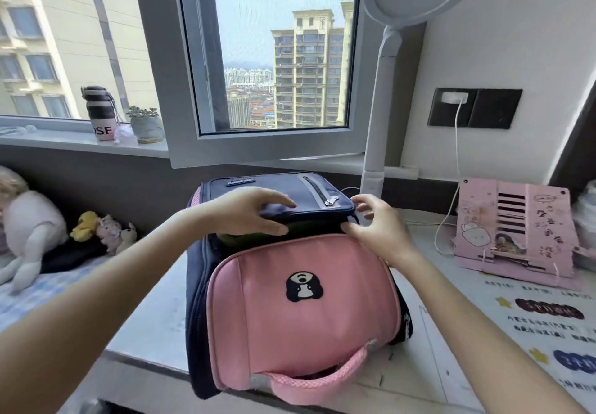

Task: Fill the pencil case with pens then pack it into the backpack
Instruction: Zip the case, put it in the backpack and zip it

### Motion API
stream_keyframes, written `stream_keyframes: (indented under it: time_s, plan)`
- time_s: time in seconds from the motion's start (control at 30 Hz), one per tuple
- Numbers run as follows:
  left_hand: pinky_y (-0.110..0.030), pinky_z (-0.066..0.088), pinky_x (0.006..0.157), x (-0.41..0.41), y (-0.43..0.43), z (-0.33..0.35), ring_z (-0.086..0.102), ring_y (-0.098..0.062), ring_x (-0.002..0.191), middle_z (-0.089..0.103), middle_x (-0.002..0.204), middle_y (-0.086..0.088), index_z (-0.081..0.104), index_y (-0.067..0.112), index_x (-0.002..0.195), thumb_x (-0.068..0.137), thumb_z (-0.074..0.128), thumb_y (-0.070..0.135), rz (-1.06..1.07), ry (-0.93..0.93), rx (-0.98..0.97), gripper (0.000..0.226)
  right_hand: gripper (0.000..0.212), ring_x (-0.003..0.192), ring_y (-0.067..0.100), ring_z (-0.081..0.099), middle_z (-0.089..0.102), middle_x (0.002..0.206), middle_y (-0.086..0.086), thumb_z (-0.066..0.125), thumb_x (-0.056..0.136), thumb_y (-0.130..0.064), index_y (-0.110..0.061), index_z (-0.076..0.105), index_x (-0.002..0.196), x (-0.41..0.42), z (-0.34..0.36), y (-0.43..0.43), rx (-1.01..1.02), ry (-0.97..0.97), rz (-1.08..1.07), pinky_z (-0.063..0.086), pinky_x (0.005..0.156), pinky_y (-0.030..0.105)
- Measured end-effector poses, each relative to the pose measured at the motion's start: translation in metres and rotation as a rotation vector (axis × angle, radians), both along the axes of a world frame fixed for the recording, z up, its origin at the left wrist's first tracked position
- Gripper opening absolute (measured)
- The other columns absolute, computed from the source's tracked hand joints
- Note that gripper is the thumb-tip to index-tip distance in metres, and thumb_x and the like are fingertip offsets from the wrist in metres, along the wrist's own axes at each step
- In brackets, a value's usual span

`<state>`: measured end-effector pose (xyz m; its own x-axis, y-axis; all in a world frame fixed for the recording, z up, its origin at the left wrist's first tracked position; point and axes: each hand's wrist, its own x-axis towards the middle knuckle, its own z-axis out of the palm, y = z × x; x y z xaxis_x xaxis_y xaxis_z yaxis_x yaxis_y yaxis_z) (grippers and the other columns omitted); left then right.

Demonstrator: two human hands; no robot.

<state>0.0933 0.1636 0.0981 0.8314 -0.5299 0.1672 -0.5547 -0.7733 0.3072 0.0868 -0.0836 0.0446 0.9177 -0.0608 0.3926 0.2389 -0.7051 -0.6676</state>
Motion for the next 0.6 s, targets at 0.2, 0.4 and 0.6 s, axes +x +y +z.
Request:
stream_keyframes:
  time_s: [0.2, 0.4, 0.6]
  plan:
    - [-0.022, 0.023, 0.106, -0.017, 0.060, -0.045, 0.037, -0.018, 0.132, 0.048, 0.136, -0.003, 0.052, 0.019, 0.126, 0.066, 0.078, 0.038, 0.250, -0.257, -0.186, 0.068, 0.062, 0.126, 0.025, 0.041, 0.049, 0.136, 0.006, 0.069, 0.073, -0.047, -0.029, 0.052, 0.130, -0.020, 0.017, 0.044, -0.513, -0.290, 0.118, 0.023, 0.108, 0.040]
    - [-0.022, 0.039, 0.100, -0.018, 0.076, -0.049, 0.048, -0.008, 0.123, 0.047, 0.134, 0.005, 0.048, 0.023, 0.127, 0.066, 0.078, 0.005, 0.284, 0.122, -0.634, 0.070, 0.054, 0.122, 0.024, 0.045, 0.054, 0.130, 0.001, 0.063, 0.075, -0.056, -0.032, 0.057, 0.123, -0.011, 0.011, 0.098, -0.648, -0.303, 0.211, 0.021, 0.105, 0.039]
    - [-0.040, 0.042, 0.103, -0.010, 0.083, -0.051, 0.055, -0.024, 0.117, 0.060, 0.124, -0.010, 0.055, 0.005, 0.118, 0.076, 0.039, -0.022, 0.325, 0.286, -0.847, 0.054, 0.035, 0.096, 0.025, 0.057, 0.065, 0.111, -0.004, 0.068, 0.073, -0.036, -0.032, 0.065, 0.108, 0.000, -0.001, 0.121, -0.695, -0.389, 0.057, 0.034, 0.085, 0.038]
